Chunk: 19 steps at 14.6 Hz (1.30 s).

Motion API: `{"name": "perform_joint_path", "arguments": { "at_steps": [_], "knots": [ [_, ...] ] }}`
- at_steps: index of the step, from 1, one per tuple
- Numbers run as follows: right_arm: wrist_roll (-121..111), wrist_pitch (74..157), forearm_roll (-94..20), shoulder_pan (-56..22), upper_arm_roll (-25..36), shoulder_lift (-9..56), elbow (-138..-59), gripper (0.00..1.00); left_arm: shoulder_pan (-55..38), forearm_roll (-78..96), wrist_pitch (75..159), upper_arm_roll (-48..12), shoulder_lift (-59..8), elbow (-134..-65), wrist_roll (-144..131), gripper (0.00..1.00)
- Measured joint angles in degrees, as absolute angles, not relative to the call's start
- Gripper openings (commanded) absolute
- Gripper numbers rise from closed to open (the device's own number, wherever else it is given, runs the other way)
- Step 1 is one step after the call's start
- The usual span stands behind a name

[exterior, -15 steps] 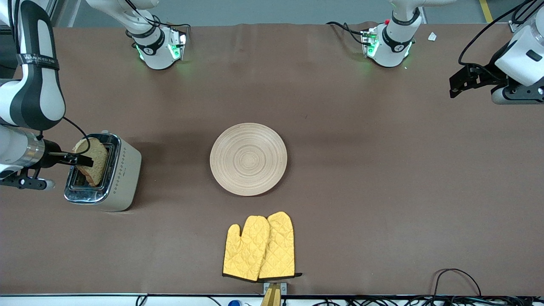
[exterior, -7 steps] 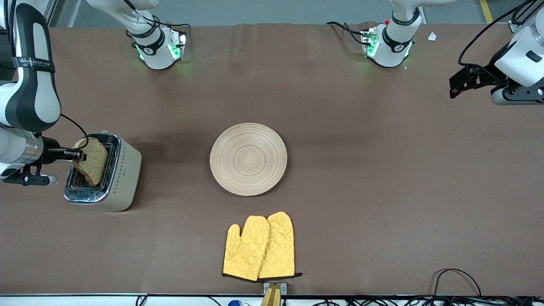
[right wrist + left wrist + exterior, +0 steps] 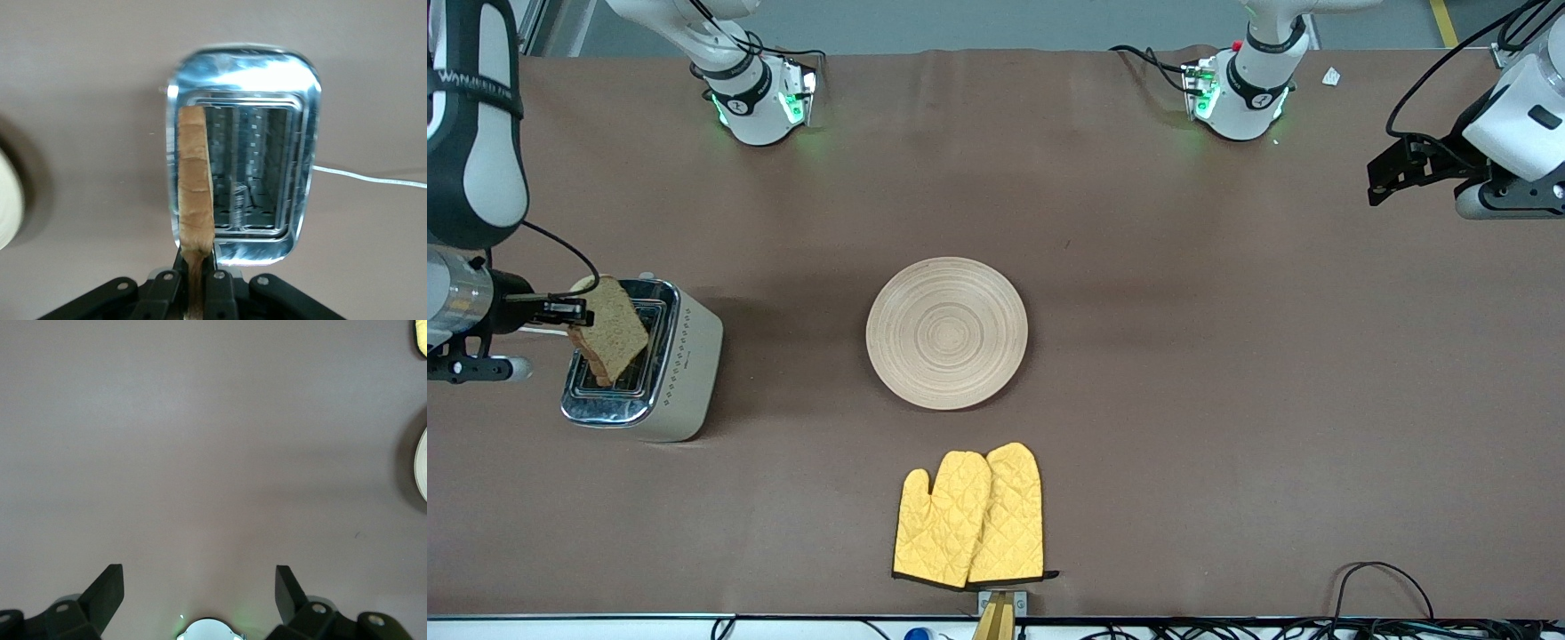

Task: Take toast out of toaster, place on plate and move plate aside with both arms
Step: 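Carry the toast with the right gripper onto the wooden plate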

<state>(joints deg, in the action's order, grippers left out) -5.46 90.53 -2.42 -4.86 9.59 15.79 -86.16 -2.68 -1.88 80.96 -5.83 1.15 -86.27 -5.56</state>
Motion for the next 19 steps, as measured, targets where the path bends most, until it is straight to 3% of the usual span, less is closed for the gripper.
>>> {"name": "perform_joint_path", "arguments": {
  "at_steps": [5,8,15,19],
  "knots": [
    [3.42,89.84,-7.28,-14.15,9.22,16.44,-85.10,0.05,-2.67,-1.88,80.96,-5.82,1.15,-86.27,-5.56,1.00],
    [6.05,92.20,-21.18,-18.00,9.13,20.64,-85.99,0.05,-2.66,-1.88,80.96,-5.81,1.14,-86.25,-5.56,1.00],
    [5.82,107.92,-49.49,-26.94,9.07,31.99,-90.64,0.05,-2.60,-1.88,80.96,-5.77,1.07,-86.23,-5.67,1.00],
    [2.49,109.43,-59.92,-29.22,9.08,36.58,-92.75,0.07,-2.27,-1.88,80.96,-5.72,1.05,-86.21,-5.69,1.00]
  ]
}}
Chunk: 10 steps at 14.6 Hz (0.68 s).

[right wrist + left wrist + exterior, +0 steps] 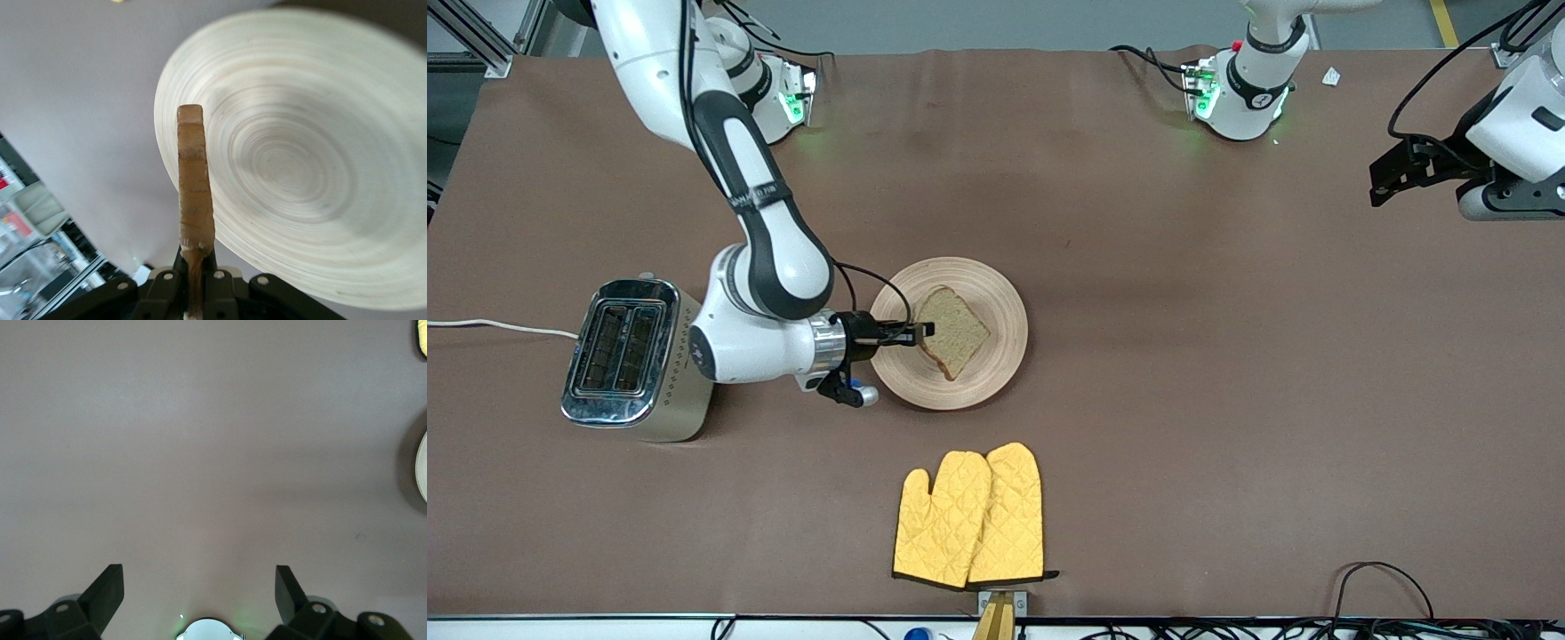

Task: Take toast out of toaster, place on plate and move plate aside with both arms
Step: 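Carry the toast with the right gripper onto the wooden plate, then open the right gripper to release the toast on the plate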

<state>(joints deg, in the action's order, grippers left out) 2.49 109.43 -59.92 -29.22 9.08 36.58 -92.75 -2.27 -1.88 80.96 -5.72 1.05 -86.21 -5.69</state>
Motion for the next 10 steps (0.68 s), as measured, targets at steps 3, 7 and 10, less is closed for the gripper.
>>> {"name": "perform_joint_path", "arguments": {
  "at_steps": [3,7,10],
  "knots": [
    [-1.06,113.51,-61.02,-30.52,9.14,39.19,-93.42,0.54,-1.53,-1.88,80.96,-5.71,1.05,-86.21,-5.69,1.00],
    [-2.03,114.19,-59.67,-30.39,10.37,39.58,-94.06,1.00,-1.43,-1.88,80.95,-5.72,1.05,-86.21,-5.69,1.00],
    [-2.54,114.60,-55.02,-30.46,13.54,39.42,-93.22,1.00,-1.44,-1.88,80.95,-5.72,1.04,-86.21,-5.68,1.00]
  ]
}}
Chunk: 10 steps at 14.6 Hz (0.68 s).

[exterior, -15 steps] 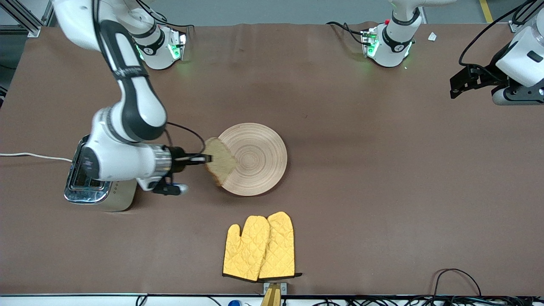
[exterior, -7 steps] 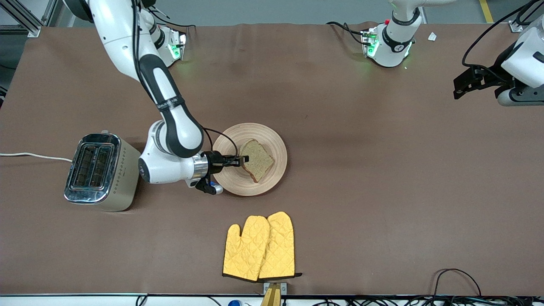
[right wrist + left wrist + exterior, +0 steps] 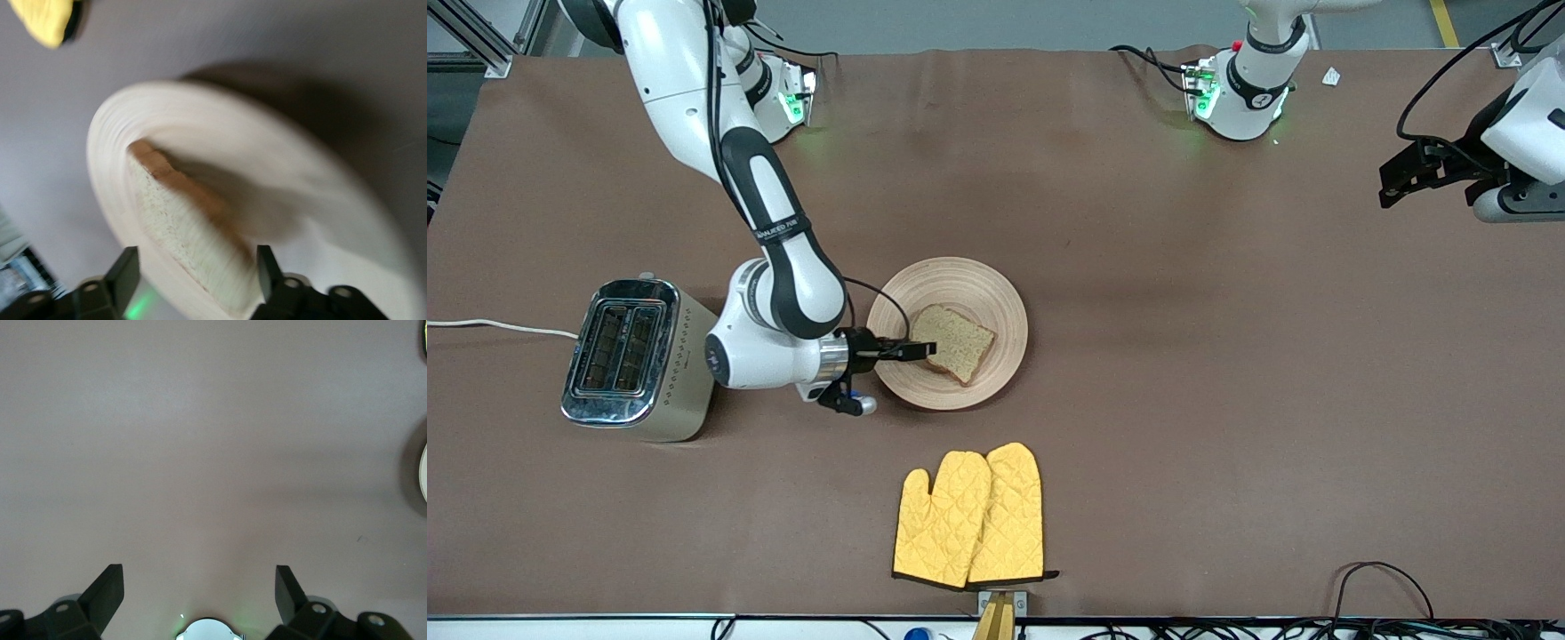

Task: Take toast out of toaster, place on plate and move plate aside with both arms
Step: 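Open the right gripper to release the toast on the plate, then withdraw the right gripper while the left gripper reaches toward the plate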

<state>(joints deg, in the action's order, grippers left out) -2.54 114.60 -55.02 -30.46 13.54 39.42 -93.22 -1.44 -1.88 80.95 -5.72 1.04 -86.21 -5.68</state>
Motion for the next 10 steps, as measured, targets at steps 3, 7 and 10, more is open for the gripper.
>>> {"name": "perform_joint_path", "arguments": {
  "at_steps": [3,7,10],
  "knots": [
    [-2.66,112.48,-46.50,-29.70,17.60,38.09,-90.29,1.00,-1.43,-1.88,80.95,-5.72,1.03,-86.21,-5.66,1.00],
    [-2.95,102.88,-40.94,-28.70,25.84,34.31,-88.44,1.00,-1.42,-1.88,80.95,-5.71,1.00,-86.21,-5.64,1.00],
    [-3.87,100.33,-32.18,-27.74,29.71,30.51,-88.09,1.00,-1.42,-1.88,80.95,-5.71,0.81,-86.22,-5.61,1.00]
  ]
}}
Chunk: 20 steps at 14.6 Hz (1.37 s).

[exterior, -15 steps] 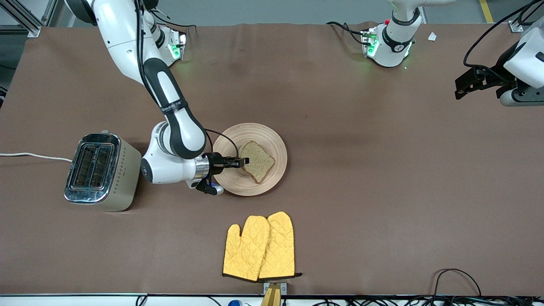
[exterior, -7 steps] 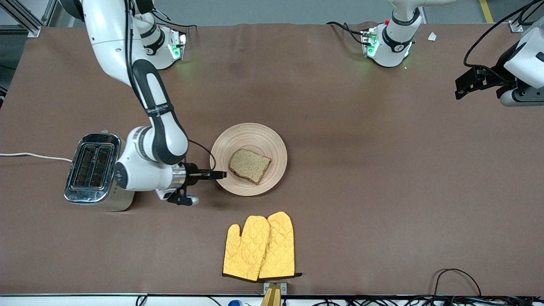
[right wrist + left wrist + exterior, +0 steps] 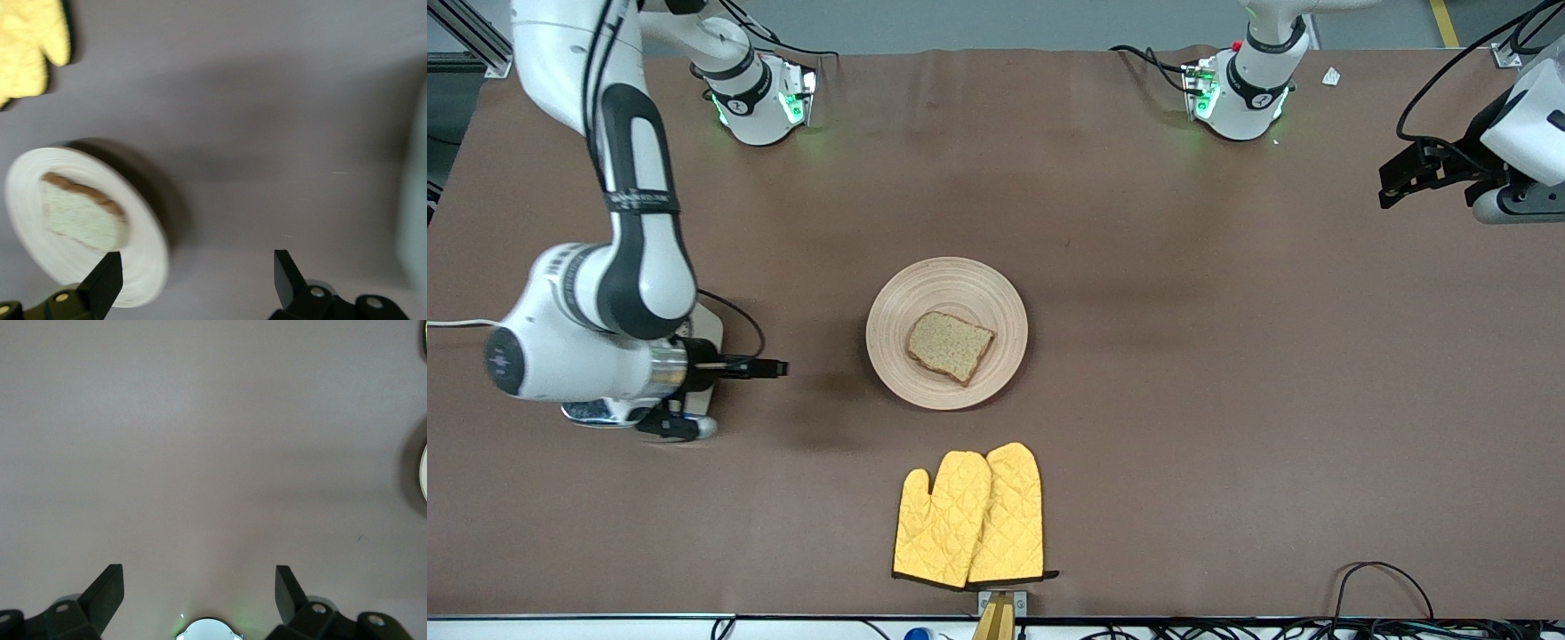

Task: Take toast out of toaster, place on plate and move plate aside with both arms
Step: 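Withdraw the right gripper while the left gripper reaches toward the plate, then lower the left gripper and grasp the wooden plate rim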

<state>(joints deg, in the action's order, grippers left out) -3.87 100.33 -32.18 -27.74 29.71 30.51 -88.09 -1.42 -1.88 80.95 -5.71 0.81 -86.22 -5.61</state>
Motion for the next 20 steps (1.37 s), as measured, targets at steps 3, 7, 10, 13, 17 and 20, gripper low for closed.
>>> {"name": "perform_joint_path", "arguments": {
  "at_steps": [3,7,10,13,17,20],
  "knots": [
    [-4.29,99.95,-24.14,-27.65,32.57,26.20,-88.01,1.00,-1.43,-0.34,81.02,-5.73,-0.32,-86.22,-5.53,1.00],
    [-8.82,98.52,-20.25,-26.57,38.54,24.05,-88.02,1.00,-1.53,8.68,85.97,-5.88,-6.54,-86.73,-5.48,1.00],
    [-10.21,98.66,-19.74,-26.33,41.68,21.92,-87.75,1.00,-2.10,14.26,91.38,-6.52,-12.83,-87.45,-4.23,1.00],
    [-10.36,97.66,-15.97,-26.46,42.24,17.22,-85.62,1.00,-2.29,21.66,99.88,-8.19,-17.46,-91.27,1.80,1.00],
    [-10.32,90.46,-9.88,-27.35,42.07,14.10,-77.82,1.00,-2.43,32.07,115.24,-12.99,-23.43,-98.76,10.33,1.00],
    [-10.32,89.04,-8.99,-27.46,42.06,13.01,-75.54,1.00,-2.62,36.35,124.41,-18.66,-29.65,-100.18,12.22,1.00]
  ]
}}
